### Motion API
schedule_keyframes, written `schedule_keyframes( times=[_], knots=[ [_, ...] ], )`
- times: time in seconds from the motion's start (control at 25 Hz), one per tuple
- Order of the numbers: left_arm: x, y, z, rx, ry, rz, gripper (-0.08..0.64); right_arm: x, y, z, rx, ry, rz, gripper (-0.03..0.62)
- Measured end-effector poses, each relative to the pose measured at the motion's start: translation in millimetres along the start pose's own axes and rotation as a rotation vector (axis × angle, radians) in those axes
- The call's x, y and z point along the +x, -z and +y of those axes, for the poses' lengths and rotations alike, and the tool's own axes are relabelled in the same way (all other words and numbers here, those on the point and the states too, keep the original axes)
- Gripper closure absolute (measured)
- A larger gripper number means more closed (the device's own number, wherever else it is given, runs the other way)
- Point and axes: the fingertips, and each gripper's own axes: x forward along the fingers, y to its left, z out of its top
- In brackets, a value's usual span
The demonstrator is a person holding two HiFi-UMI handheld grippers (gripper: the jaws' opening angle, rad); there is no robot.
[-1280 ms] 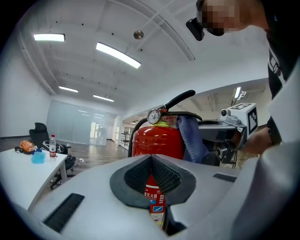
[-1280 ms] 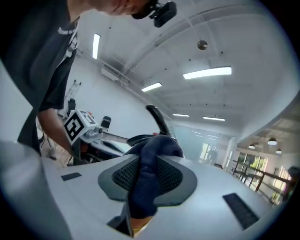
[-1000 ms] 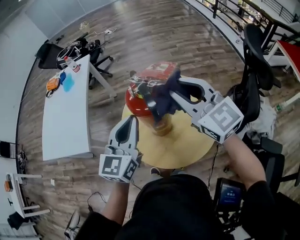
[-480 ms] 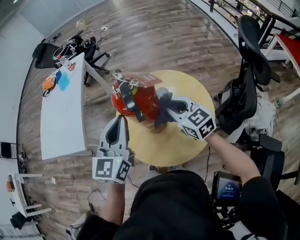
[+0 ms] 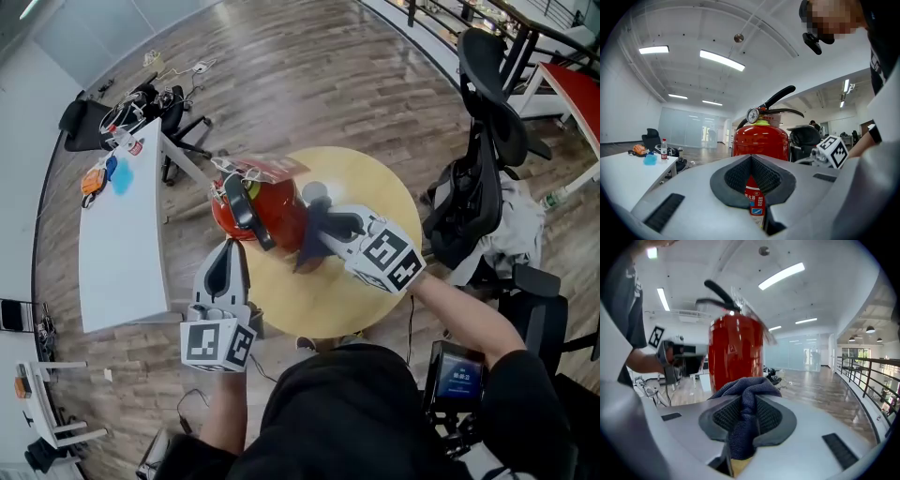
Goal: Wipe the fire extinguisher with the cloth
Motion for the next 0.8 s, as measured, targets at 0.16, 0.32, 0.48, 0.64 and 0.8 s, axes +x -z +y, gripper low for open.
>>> schedule_keyframes(
  times=[0.16, 0.32, 0.48, 0.64, 0.8],
  knots=[
    [1, 2, -6, 0.0, -0.004, 0.011, 0.537, -38, -96, 5, -0.057, -0.017, -0.192, 0.497],
    [2, -1, -10, 0.016, 0.016, 0.008, 0.537, -54, -153, 19, -0.133, -0.059, -0.295, 0.497],
    [-3, -6, -15, 0.029, 0.019, 0.006, 0.536, -38, -167, 42, -0.271, -0.069, -0.283, 0.496],
    [-9, -18, -10, 0.03, 0.012, -0.02, 0.535, -34, -164, -2, -0.165, -0.004, -0.246, 0.495],
    [-16, -23, -2, 0.032, -0.001, -0.03, 0.535, -36, -165, 18, -0.215, -0.057, -0.28, 0.497]
  ],
)
